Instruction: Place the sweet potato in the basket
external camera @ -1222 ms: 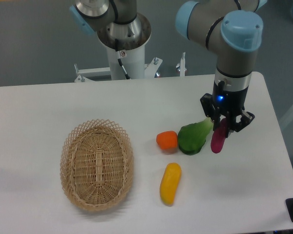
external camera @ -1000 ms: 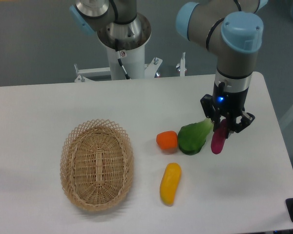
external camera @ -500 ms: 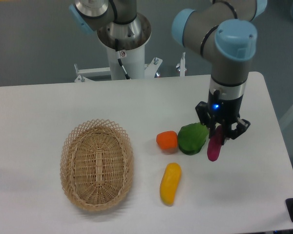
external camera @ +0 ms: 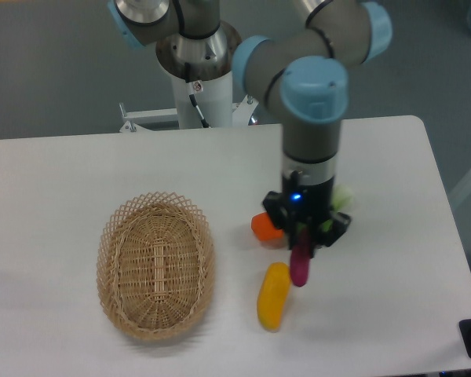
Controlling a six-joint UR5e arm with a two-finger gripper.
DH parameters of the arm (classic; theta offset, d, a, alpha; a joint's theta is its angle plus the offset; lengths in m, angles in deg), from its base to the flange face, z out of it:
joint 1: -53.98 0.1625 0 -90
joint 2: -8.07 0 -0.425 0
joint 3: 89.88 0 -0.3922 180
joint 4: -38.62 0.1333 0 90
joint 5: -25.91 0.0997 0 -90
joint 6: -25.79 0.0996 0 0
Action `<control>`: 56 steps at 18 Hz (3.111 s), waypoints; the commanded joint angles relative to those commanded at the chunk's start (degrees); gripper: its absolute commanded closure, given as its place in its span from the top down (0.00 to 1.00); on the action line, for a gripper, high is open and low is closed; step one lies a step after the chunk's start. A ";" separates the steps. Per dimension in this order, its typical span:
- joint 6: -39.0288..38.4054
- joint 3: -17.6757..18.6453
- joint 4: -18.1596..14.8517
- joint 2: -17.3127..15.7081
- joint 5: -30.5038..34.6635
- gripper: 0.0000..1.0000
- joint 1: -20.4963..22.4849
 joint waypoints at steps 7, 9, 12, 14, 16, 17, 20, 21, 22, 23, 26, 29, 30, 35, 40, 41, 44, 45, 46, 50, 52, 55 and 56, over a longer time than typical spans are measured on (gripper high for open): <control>-5.73 5.28 2.73 0.97 5.27 0.30 -10.73; -6.78 6.61 2.91 0.88 5.80 0.30 -12.31; -6.52 7.84 3.08 1.40 5.80 0.30 -13.72; -6.52 7.93 3.08 2.37 5.89 0.30 -13.90; -6.43 8.02 3.08 2.81 6.85 0.31 -14.51; -6.26 8.02 3.08 2.81 6.94 0.31 -15.04; -6.34 8.37 3.08 2.90 7.03 0.33 -15.13; -6.26 8.37 3.08 3.25 7.03 0.33 -15.13; -6.17 8.37 3.08 3.51 7.03 0.34 -15.13; -6.17 8.37 3.08 3.60 7.03 0.34 -15.13; -5.99 8.37 3.08 3.87 6.95 0.35 -15.13; -5.90 8.37 3.00 4.48 6.95 0.39 -15.22; -5.90 8.37 3.00 4.74 7.03 0.40 -15.22; -5.64 7.75 3.08 5.19 7.03 0.74 -15.13; -6.34 6.35 3.52 4.31 9.93 1.00 -15.04; -6.60 5.65 3.78 4.05 9.93 1.00 -14.52; -5.91 4.77 3.87 2.73 9.85 1.00 -12.24; -5.73 4.07 3.96 2.29 9.85 1.00 -10.75; -5.55 2.50 3.79 2.20 10.11 1.00 -9.87; 1.19 -1.64 2.56 0.62 11.95 1.00 -3.36; 8.56 -2.70 1.42 -0.26 11.78 1.00 0.92; 17.98 -4.54 -2.26 -1.67 11.60 1.00 5.33; 20.53 -5.16 -3.67 -1.84 11.52 1.00 7.00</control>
